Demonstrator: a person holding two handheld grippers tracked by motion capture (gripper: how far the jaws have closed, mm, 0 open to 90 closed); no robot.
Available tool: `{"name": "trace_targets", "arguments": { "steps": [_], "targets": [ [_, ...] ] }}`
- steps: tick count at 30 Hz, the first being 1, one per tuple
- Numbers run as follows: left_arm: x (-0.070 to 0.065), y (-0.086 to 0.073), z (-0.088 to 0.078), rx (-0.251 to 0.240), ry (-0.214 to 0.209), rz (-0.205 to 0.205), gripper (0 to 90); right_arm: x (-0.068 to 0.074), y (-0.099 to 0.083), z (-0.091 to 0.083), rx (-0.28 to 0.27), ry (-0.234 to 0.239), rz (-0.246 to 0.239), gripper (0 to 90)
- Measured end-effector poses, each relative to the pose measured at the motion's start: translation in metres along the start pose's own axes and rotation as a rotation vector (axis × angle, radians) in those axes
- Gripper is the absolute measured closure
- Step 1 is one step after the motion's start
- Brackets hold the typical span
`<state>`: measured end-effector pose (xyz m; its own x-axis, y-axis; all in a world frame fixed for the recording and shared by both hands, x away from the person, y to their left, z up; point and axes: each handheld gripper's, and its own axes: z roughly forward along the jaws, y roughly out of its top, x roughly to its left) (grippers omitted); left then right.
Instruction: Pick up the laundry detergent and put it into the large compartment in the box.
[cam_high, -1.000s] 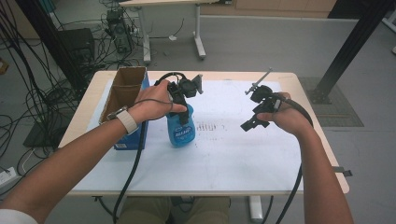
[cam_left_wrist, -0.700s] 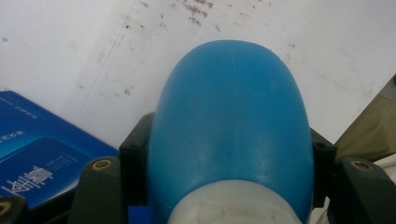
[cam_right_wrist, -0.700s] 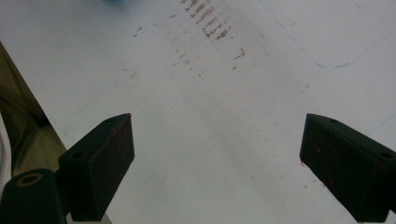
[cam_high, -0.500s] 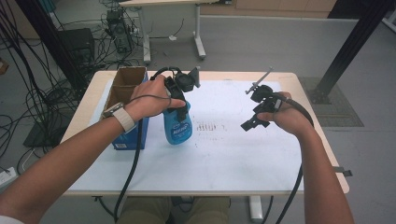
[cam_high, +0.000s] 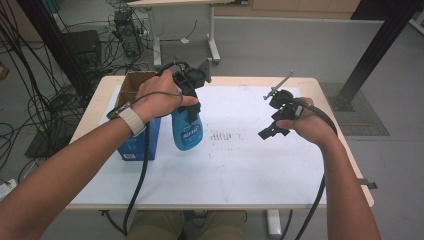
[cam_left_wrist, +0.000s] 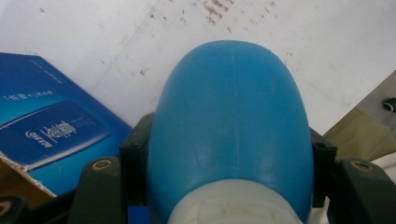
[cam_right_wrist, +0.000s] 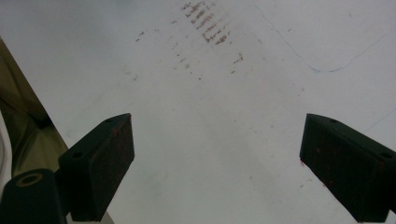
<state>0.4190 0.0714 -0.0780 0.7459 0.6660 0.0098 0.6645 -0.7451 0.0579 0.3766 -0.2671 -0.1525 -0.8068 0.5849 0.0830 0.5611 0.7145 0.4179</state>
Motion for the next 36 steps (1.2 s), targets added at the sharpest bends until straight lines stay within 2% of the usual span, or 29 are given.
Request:
{"name": "trace_targets", "arguments": {
  "steps": [10,19,23,31,36],
  "targets": [
    [-0.001,-0.002,-0.022,-0.003,0.018,-0.066,38.0,0.003,-0.006,-0.004,-0.011,-0.007,-0.006,10.0],
    [-0.001,-0.005,-0.042,0.005,0.009,-0.118,38.1,0.004,-0.01,-0.005,-0.017,-0.011,-0.015,10.0],
    [-0.004,-0.009,-0.05,-0.008,0.014,-0.138,38.1,0.004,-0.009,-0.005,-0.016,-0.012,-0.017,10.0],
    [-0.001,-0.013,-0.067,-0.008,-0.007,-0.205,38.0,0.004,-0.006,-0.006,-0.02,-0.011,-0.03,10.0],
    [0.0,-0.014,-0.075,0.005,-0.006,-0.215,38.1,0.005,-0.005,-0.007,-0.022,-0.01,-0.036,10.0]
  ]
}}
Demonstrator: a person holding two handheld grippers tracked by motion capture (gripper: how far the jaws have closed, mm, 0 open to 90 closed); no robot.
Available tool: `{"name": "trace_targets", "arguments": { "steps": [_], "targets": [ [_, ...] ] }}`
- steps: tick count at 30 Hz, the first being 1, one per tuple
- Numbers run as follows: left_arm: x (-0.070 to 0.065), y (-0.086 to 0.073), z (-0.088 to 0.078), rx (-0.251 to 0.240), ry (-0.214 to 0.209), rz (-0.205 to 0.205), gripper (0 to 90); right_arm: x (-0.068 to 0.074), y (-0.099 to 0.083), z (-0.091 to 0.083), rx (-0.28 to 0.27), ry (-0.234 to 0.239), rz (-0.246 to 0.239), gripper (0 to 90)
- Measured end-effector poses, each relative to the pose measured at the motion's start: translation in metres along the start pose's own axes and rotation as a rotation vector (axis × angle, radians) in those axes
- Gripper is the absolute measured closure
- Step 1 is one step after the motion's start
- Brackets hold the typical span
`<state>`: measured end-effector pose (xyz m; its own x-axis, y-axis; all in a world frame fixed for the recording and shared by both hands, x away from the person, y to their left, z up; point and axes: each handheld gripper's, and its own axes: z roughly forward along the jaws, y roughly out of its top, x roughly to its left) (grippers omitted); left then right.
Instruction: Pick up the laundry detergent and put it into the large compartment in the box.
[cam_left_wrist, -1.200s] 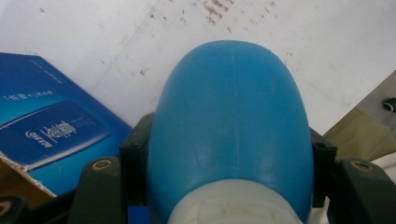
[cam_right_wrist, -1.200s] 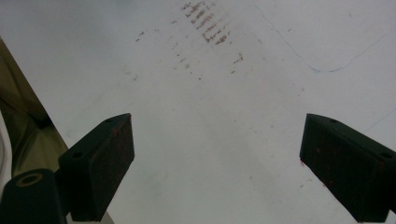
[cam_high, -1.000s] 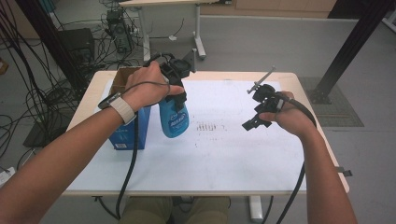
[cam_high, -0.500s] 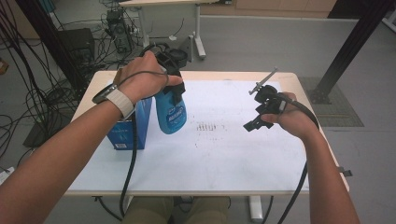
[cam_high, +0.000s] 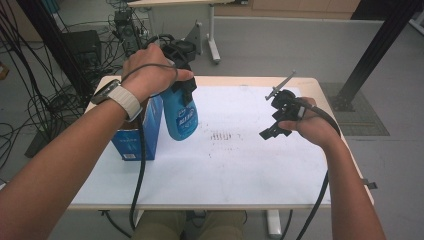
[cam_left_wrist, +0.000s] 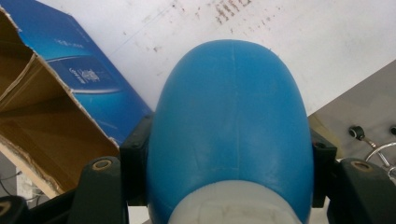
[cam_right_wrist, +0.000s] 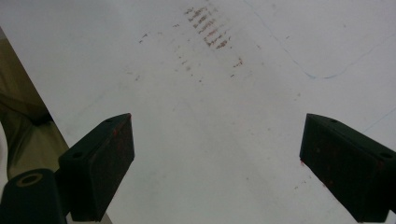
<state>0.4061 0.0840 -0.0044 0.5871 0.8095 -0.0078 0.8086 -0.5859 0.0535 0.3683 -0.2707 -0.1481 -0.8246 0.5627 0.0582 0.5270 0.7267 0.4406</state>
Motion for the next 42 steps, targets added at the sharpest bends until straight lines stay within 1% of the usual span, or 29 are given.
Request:
{"name": "trace_targets", "arguments": {
  "steps": [6,8,10,14,20,22,24,26,27,30,34,36,38,40,42],
  "targets": [
    [0.0,-0.003,-0.008,0.002,0.008,-0.037,38.1,-0.001,0.001,0.001,0.005,0.0,-0.001,10.0],
    [0.002,-0.003,-0.011,0.005,0.006,-0.051,38.0,0.0,0.002,0.001,0.011,-0.003,-0.004,10.0],
    [0.006,-0.005,-0.013,0.006,0.0,-0.072,38.1,-0.001,0.002,0.002,0.013,-0.001,-0.008,10.1],
    [0.008,-0.006,-0.018,0.005,0.004,-0.085,38.1,-0.003,0.002,0.002,0.008,0.002,-0.017,10.3],
    [0.012,-0.006,-0.025,0.008,0.004,-0.118,38.0,-0.004,0.003,0.001,0.004,0.003,-0.021,10.3],
    [0.015,-0.007,-0.028,0.006,-0.001,-0.129,38.0,-0.005,0.004,0.002,0.003,0.004,-0.025,10.3],
    [0.017,-0.01,-0.031,-0.01,-0.004,-0.146,38.1,-0.006,0.004,0.002,0.003,0.006,-0.026,10.3],
    [0.021,-0.012,-0.033,-0.01,-0.008,-0.154,38.0,-0.008,0.005,0.003,0.004,0.007,-0.028,10.3],
    [0.023,-0.014,-0.034,-0.02,-0.011,-0.162,38.0,-0.008,0.005,0.003,0.006,0.008,-0.029,10.3],
    [0.03,-0.017,-0.039,-0.021,-0.019,-0.194,38.0,-0.009,0.007,0.004,0.004,0.01,-0.032,10.3],
    [0.034,-0.021,-0.044,-0.028,0.0,-0.233,38.0,-0.01,0.008,0.003,0.0,0.009,-0.039,10.3],
    [0.038,-0.022,-0.047,-0.024,0.001,-0.248,38.0,-0.011,0.009,0.003,-0.004,0.011,-0.04,10.3],
    [0.044,-0.026,-0.049,-0.032,-0.003,-0.271,38.0,-0.012,0.01,0.003,-0.002,0.011,-0.041,10.3],
    [0.051,-0.027,-0.052,-0.025,-0.01,-0.287,38.0,-0.014,0.01,0.005,-0.002,0.016,-0.044,10.3],
    [0.057,-0.03,-0.056,-0.027,-0.007,-0.302,38.0,-0.015,0.011,0.006,0.002,0.018,-0.042,10.3]
  ]
}}
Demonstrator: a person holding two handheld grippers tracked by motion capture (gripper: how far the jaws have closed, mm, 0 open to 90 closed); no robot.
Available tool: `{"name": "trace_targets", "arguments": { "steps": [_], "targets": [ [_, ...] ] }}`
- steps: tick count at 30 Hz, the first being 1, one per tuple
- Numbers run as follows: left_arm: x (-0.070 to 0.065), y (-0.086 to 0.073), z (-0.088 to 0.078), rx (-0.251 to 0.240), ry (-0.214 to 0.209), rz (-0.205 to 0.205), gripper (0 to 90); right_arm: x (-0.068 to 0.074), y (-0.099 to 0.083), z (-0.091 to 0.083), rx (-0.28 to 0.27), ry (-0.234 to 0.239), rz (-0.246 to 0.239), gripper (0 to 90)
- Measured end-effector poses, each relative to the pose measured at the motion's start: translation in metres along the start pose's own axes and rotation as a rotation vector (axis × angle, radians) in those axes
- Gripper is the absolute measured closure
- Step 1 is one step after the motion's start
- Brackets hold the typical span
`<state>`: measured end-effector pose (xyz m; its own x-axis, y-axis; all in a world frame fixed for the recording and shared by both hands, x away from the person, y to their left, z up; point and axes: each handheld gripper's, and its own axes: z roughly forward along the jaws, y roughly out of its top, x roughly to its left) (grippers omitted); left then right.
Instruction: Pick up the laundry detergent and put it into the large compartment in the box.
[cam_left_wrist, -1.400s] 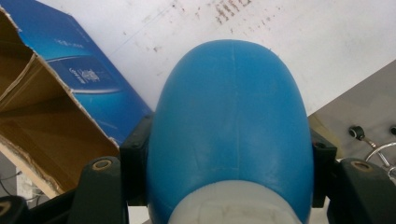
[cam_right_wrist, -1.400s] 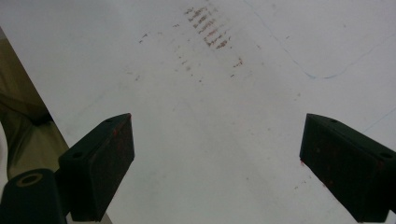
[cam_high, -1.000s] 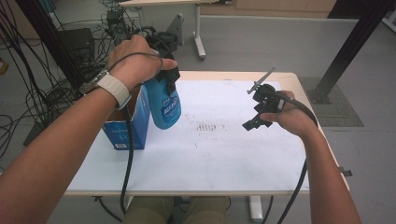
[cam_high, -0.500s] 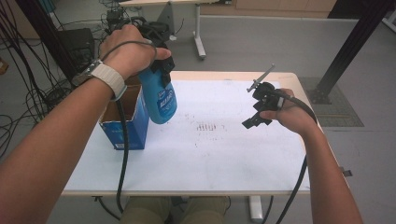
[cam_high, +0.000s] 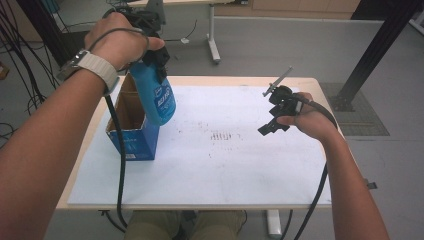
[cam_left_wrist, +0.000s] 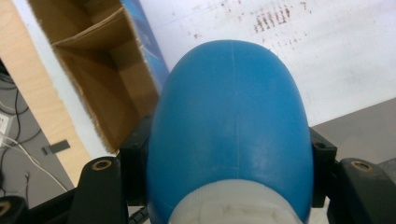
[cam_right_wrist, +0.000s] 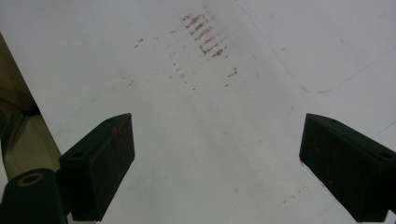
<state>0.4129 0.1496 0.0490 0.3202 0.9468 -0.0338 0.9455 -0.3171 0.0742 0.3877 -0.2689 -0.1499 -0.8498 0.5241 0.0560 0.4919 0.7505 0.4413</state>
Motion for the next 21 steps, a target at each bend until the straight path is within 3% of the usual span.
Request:
{"name": "trace_targets", "arguments": {
  "steps": [21],
  "targets": [
    [0.035,-0.007,-0.011,-0.016,0.007,-0.128,38.0,-0.006,0.003,0.004,0.001,0.008,-0.006,10.3]
  ]
}}
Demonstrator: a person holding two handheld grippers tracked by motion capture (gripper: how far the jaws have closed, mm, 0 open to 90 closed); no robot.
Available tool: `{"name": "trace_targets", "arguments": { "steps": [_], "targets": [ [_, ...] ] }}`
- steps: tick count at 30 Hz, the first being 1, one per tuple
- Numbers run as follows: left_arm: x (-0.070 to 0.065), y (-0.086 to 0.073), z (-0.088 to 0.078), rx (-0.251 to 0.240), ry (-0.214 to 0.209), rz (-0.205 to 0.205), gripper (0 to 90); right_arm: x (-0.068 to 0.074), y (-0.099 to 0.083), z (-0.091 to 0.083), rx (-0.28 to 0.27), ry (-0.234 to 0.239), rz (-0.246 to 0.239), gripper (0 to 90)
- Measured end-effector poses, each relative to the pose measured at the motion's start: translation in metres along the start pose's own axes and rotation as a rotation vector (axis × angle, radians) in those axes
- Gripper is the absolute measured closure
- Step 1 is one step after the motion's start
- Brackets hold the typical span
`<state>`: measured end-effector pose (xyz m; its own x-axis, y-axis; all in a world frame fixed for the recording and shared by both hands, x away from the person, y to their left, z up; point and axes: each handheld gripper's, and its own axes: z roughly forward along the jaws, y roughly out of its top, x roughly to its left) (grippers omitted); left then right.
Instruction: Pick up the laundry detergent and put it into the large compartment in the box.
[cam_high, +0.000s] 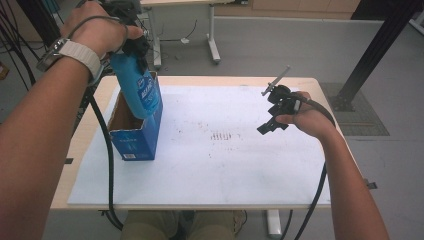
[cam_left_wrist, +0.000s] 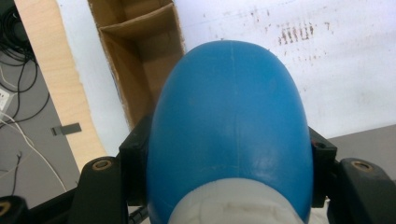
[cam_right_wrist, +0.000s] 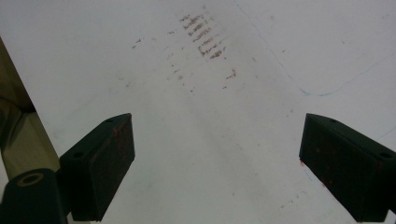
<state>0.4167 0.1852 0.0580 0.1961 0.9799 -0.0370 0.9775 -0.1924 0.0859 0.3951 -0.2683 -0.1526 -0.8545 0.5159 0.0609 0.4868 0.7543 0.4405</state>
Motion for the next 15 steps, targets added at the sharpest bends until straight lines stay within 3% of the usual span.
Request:
{"name": "trace_targets", "arguments": {
  "steps": [15],
  "targets": [
    [0.023,0.0,-0.001,-0.001,0.016,-0.07,38.0,-0.001,-0.001,-0.002,0.0,-0.003,0.01,10.3]
  ]
}}
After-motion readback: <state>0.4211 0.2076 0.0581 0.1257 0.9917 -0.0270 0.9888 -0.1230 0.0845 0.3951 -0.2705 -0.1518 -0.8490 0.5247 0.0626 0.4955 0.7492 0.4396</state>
